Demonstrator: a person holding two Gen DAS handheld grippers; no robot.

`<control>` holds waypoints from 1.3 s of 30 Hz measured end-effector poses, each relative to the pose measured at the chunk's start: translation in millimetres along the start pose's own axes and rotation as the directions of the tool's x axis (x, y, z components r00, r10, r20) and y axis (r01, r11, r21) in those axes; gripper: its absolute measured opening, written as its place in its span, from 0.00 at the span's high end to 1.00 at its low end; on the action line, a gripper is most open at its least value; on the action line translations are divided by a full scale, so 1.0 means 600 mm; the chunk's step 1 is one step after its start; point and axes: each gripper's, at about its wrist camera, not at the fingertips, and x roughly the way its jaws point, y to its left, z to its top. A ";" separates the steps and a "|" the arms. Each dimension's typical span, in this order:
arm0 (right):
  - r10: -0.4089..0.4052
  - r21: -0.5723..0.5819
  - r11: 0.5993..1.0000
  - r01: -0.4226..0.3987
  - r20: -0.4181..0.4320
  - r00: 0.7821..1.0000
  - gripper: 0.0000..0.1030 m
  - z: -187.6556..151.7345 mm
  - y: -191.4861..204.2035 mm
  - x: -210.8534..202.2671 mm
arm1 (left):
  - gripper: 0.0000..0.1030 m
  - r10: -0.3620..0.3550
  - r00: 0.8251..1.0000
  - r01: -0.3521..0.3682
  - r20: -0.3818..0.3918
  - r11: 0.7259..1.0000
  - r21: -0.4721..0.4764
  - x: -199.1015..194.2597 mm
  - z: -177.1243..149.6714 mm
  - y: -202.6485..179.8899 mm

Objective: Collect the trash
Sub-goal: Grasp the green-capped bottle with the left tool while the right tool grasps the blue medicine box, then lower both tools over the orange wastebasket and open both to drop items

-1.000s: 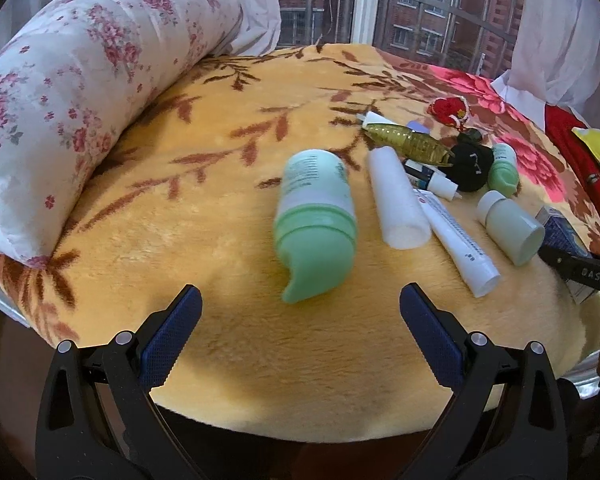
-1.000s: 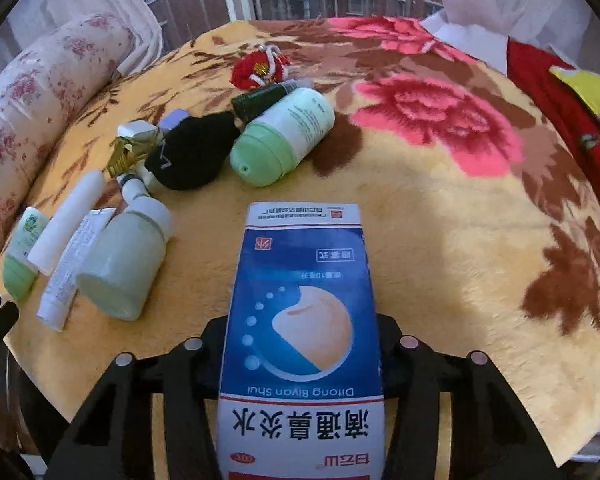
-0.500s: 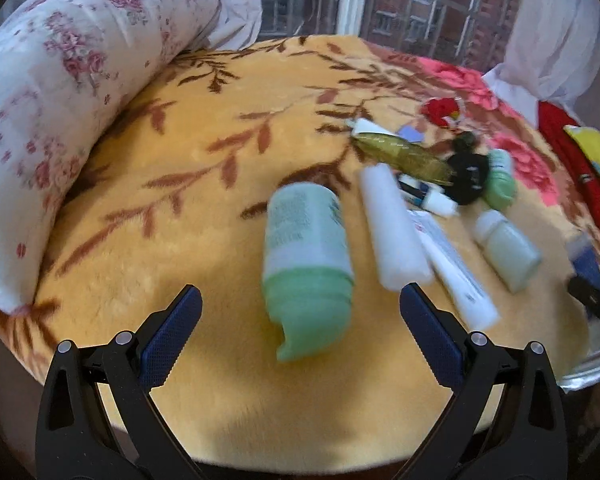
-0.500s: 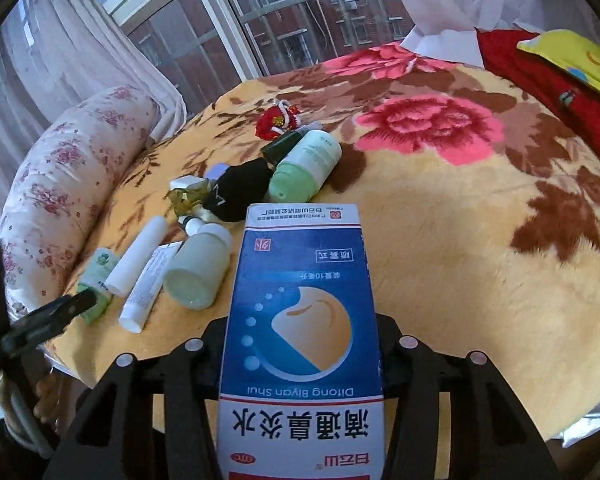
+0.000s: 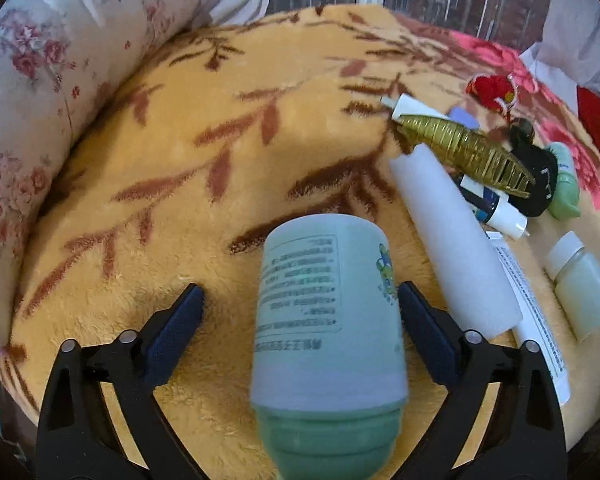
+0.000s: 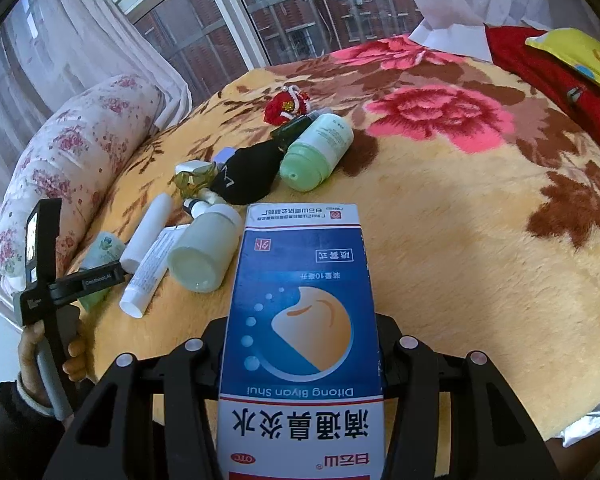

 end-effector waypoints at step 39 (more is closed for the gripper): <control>-0.021 -0.175 0.984 -0.026 -0.263 0.964 0.52 -0.305 0.098 -0.044 | 0.55 -0.211 0.961 0.242 -0.181 0.956 0.169 -0.097 -0.372 -0.074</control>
